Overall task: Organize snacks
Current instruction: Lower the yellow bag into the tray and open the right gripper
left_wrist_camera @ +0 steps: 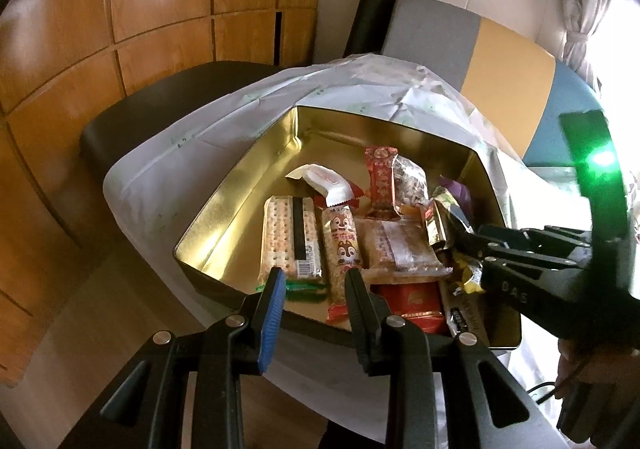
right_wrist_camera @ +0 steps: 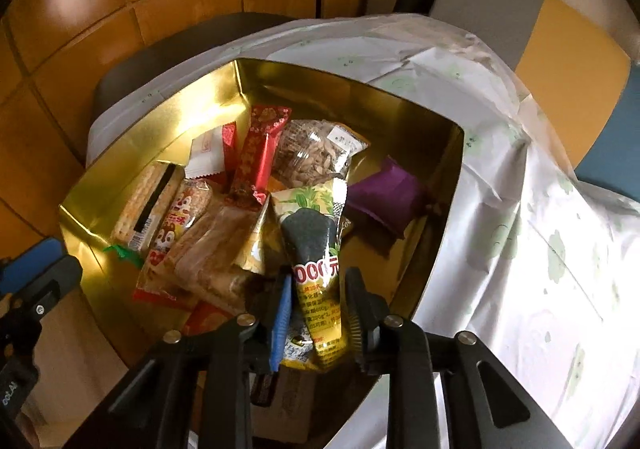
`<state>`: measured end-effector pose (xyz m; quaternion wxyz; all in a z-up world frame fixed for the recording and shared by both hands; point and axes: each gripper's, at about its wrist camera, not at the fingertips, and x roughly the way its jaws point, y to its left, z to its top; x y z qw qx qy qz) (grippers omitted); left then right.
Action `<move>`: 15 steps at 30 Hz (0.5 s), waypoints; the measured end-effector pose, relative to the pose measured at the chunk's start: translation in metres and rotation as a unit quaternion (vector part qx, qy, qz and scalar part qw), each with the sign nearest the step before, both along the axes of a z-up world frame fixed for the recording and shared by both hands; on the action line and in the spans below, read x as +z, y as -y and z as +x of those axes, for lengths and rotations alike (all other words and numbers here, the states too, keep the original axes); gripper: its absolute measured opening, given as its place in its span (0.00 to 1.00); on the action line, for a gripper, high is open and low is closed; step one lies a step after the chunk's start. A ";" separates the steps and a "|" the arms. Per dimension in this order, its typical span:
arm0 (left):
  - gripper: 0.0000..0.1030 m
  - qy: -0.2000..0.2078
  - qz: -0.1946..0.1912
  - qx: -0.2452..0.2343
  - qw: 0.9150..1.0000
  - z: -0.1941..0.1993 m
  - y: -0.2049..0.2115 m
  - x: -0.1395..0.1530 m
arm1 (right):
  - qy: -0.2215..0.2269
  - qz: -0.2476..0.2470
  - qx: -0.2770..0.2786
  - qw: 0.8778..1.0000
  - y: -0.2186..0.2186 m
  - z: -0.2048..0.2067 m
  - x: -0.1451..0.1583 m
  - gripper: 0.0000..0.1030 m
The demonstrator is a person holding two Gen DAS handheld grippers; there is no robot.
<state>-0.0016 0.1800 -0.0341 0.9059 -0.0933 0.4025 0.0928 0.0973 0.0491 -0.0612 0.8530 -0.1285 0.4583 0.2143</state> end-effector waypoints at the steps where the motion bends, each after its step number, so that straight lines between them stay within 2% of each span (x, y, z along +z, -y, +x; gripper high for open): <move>1: 0.30 0.001 0.000 0.001 1.000 0.000 0.000 0.000 | 0.010 0.006 0.003 1.000 0.000 -0.005 0.005 0.26; 4: 0.30 0.003 0.000 0.005 1.000 0.000 -0.001 0.001 | 0.025 0.025 0.027 0.999 -0.004 -0.016 0.014 0.26; 7: 0.30 0.003 0.002 0.008 1.000 -0.001 -0.002 0.002 | 0.016 0.022 0.059 0.998 -0.017 -0.022 0.009 0.26; 9: 0.30 0.003 0.003 0.008 1.000 -0.002 -0.002 0.003 | 0.000 0.007 0.059 0.998 -0.024 -0.019 0.000 0.26; 11: 0.32 0.005 0.007 0.008 1.000 -0.003 -0.001 0.004 | -0.011 0.016 0.051 0.999 -0.025 -0.016 -0.005 0.26; 15: 0.33 0.012 0.017 0.013 1.000 -0.005 0.003 0.008 | 0.001 0.011 0.057 0.998 -0.024 -0.022 0.001 0.26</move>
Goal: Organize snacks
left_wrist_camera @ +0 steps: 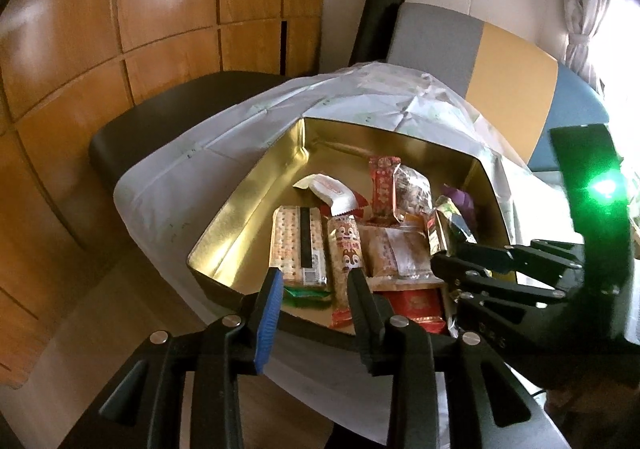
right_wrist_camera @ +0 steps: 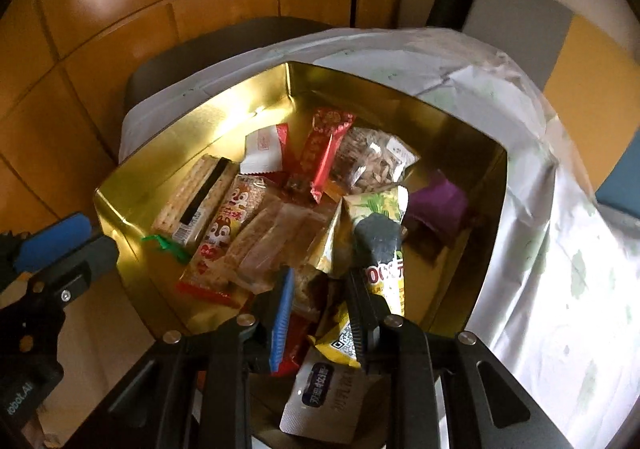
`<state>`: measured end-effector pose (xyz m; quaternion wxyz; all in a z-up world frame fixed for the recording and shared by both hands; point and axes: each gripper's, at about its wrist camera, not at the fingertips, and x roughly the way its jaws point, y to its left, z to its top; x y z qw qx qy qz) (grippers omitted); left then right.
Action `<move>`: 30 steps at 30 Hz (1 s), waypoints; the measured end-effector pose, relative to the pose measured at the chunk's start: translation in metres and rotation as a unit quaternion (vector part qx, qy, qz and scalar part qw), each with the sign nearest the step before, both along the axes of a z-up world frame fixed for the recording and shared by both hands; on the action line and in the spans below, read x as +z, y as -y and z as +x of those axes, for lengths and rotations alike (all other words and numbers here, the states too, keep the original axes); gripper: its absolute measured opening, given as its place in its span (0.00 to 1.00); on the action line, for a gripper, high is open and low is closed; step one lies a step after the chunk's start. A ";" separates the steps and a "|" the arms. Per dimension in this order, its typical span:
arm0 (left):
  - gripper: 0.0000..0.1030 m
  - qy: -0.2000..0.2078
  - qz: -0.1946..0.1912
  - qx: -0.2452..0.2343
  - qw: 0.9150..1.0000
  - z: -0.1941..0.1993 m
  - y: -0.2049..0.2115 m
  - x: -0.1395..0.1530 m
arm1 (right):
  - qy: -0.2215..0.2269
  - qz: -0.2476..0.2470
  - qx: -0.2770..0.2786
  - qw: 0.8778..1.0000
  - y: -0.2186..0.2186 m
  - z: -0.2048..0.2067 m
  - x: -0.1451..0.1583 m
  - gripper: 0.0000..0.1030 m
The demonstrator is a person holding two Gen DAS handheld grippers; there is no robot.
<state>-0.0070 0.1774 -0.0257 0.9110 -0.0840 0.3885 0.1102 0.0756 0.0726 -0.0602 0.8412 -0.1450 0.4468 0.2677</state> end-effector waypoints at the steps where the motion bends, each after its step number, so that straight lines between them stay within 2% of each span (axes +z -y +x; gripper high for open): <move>1: 0.34 0.001 0.002 0.002 1.000 0.000 0.001 0.001 | 0.002 0.006 -0.001 1.000 0.002 -0.001 0.003 0.26; 4: 0.34 0.004 0.009 0.007 1.000 -0.002 0.003 0.004 | 0.021 0.023 -0.012 0.999 0.010 -0.010 0.015 0.26; 6: 0.34 0.006 0.016 0.009 1.000 -0.003 0.005 0.006 | 0.035 0.030 -0.026 0.999 0.015 -0.016 0.022 0.32; 7: 0.34 0.008 0.018 0.011 1.000 -0.004 0.006 0.007 | 0.043 0.033 -0.036 0.998 0.019 -0.020 0.025 0.38; 12: 0.35 0.023 0.022 0.018 0.999 -0.011 0.012 0.013 | 0.068 0.044 -0.068 0.994 0.036 -0.032 0.036 0.43; 16: 0.38 0.037 0.025 0.020 0.999 -0.017 0.020 0.020 | 0.091 0.049 -0.104 0.989 0.053 -0.048 0.041 0.58; 21: 0.40 0.050 0.028 0.005 0.998 -0.022 0.035 0.027 | 0.099 0.060 -0.136 0.984 0.072 -0.064 0.042 0.63; 23: 0.49 0.054 0.029 0.003 0.998 -0.023 0.040 0.030 | 0.097 0.069 -0.144 0.982 0.079 -0.067 0.043 0.69; 24: 0.62 0.054 0.031 0.003 0.998 -0.024 0.043 0.031 | 0.098 0.071 -0.146 0.982 0.081 -0.069 0.044 0.70; 25: 0.70 0.054 0.034 0.001 0.998 -0.024 0.046 0.033 | 0.099 0.073 -0.147 0.981 0.084 -0.070 0.044 0.70; 30: 0.70 0.064 0.062 0.007 0.996 -0.028 0.055 0.039 | 0.103 0.074 -0.149 0.981 0.088 -0.075 0.044 0.71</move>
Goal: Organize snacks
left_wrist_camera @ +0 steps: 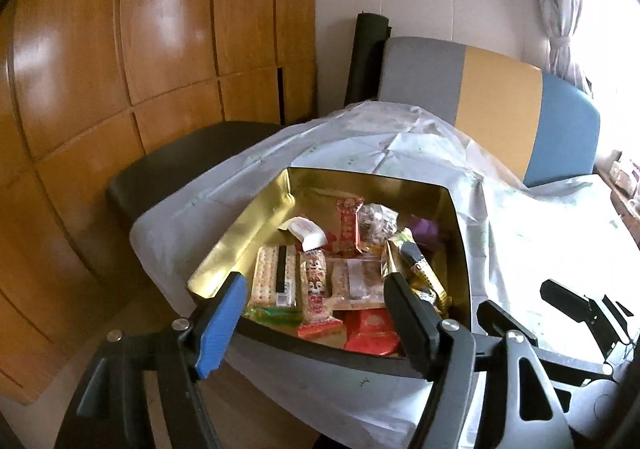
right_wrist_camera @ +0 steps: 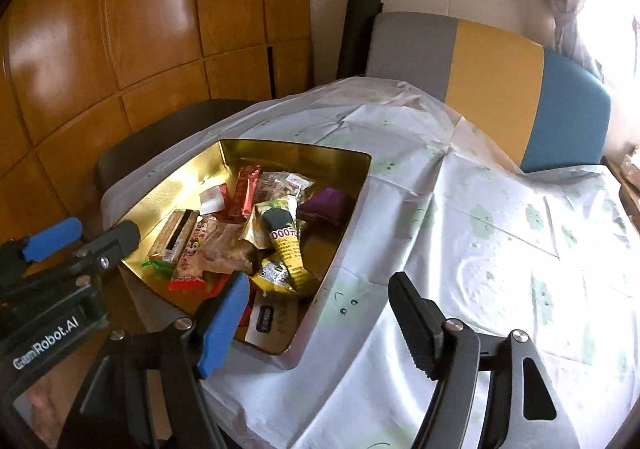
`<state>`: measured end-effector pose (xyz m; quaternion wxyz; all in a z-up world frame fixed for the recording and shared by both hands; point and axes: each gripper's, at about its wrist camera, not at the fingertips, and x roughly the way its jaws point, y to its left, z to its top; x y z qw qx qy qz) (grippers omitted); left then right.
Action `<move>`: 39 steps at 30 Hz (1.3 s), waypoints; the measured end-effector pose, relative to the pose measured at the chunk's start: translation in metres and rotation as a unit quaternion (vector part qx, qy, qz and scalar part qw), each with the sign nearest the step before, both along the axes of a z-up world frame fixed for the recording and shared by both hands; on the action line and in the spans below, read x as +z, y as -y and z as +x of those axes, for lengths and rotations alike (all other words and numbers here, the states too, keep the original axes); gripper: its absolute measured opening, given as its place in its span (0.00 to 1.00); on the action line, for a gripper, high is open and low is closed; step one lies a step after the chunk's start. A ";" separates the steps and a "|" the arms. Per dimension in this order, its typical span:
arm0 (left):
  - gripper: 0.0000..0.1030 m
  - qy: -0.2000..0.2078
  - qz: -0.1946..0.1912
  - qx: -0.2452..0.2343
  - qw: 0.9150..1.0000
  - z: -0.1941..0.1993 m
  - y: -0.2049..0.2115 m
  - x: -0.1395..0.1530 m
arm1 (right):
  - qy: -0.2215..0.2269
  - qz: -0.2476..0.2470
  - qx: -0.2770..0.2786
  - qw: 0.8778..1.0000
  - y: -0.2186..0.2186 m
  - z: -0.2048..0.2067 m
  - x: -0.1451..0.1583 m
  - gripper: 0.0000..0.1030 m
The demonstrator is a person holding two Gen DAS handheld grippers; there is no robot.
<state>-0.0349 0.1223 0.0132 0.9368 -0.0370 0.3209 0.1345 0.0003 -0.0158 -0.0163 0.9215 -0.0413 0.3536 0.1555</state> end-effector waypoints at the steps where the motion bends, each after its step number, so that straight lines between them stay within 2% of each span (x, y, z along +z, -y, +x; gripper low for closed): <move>1: 0.70 0.001 0.002 0.002 1.000 0.000 0.000 0.001 | -0.002 0.001 0.000 1.000 0.001 0.000 -0.001 0.71; 7: 0.70 0.011 0.020 0.029 0.999 -0.003 0.000 0.004 | 0.000 0.004 -0.002 1.000 0.005 -0.003 -0.001 0.72; 39: 0.70 0.010 0.024 0.040 0.999 -0.004 -0.003 0.002 | -0.002 0.003 0.001 1.000 0.003 -0.008 -0.004 0.74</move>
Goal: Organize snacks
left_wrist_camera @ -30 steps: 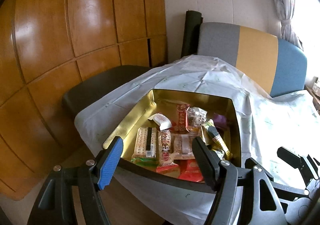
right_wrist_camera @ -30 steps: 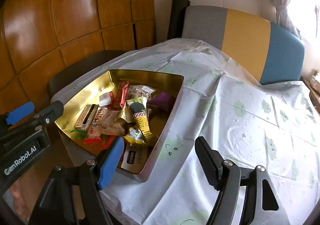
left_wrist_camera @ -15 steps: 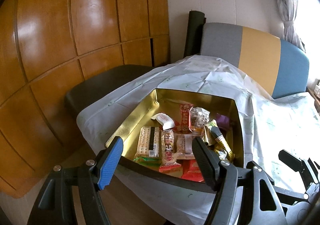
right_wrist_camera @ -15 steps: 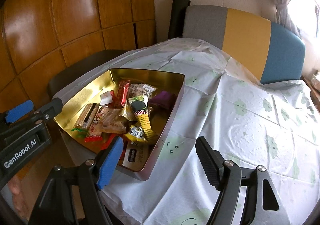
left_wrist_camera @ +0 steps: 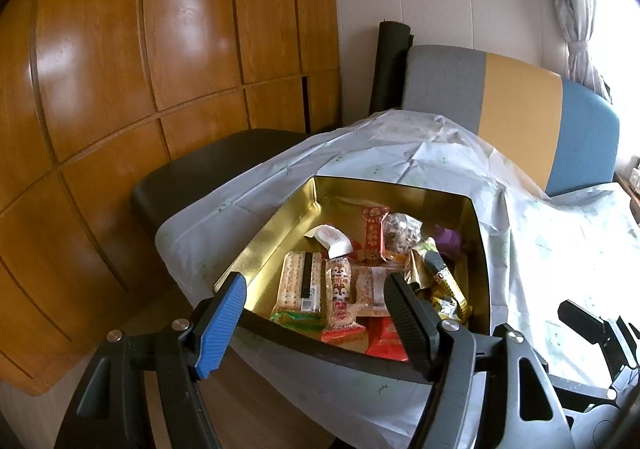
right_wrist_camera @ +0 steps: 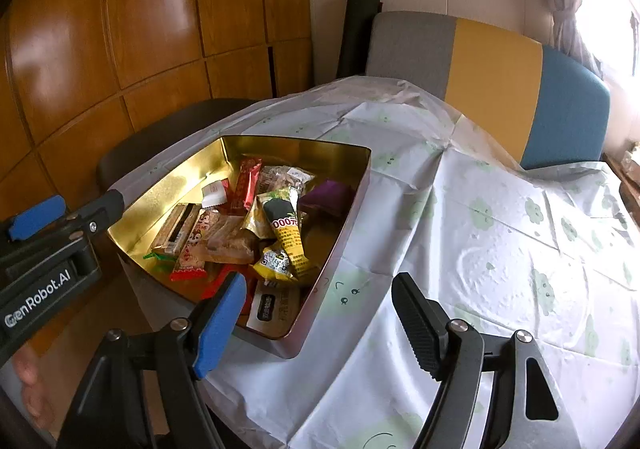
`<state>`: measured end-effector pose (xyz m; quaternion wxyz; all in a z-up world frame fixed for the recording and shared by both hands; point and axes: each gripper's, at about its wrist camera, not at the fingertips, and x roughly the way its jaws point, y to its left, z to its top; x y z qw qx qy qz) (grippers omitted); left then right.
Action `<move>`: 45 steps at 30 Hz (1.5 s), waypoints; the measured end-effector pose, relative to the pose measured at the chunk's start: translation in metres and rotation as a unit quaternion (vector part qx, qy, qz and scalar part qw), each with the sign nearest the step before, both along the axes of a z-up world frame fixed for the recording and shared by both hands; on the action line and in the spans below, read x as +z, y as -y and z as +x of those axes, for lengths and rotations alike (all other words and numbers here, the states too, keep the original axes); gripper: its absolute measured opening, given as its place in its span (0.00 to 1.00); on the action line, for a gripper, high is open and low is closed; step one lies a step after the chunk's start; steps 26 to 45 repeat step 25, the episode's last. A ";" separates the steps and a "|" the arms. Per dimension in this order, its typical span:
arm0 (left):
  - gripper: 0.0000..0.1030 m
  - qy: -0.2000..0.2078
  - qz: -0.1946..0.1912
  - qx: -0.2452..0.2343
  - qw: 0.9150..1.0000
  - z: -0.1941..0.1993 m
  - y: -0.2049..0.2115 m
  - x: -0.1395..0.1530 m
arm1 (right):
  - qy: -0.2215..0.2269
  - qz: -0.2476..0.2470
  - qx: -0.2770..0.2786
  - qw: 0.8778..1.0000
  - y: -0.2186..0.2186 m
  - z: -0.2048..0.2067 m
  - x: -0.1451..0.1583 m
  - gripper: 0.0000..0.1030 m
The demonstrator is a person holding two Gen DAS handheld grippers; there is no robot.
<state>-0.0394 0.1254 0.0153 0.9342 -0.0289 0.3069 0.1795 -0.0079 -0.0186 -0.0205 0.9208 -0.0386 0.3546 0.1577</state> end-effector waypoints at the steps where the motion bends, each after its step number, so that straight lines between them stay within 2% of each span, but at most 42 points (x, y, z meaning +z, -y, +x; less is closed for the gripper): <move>1: 0.70 0.000 0.000 0.000 1.000 0.000 0.000 0.000 | 0.000 0.000 0.000 1.000 0.000 0.000 0.000 0.74; 18: 0.70 -0.003 0.011 -0.012 1.000 0.000 0.002 -0.002 | -0.001 -0.003 0.003 1.000 -0.001 -0.001 -0.001 0.74; 22: 0.68 0.009 -0.001 -0.017 1.000 -0.002 0.001 -0.001 | 0.000 -0.004 0.003 1.000 -0.001 -0.001 -0.001 0.75; 25: 0.67 0.004 -0.011 -0.022 1.000 0.000 -0.002 -0.001 | 0.000 -0.002 0.002 1.000 0.003 0.000 0.000 0.75; 45: 0.67 0.004 -0.011 -0.022 1.000 0.000 -0.002 -0.001 | 0.000 -0.002 0.002 1.000 0.003 0.000 0.000 0.75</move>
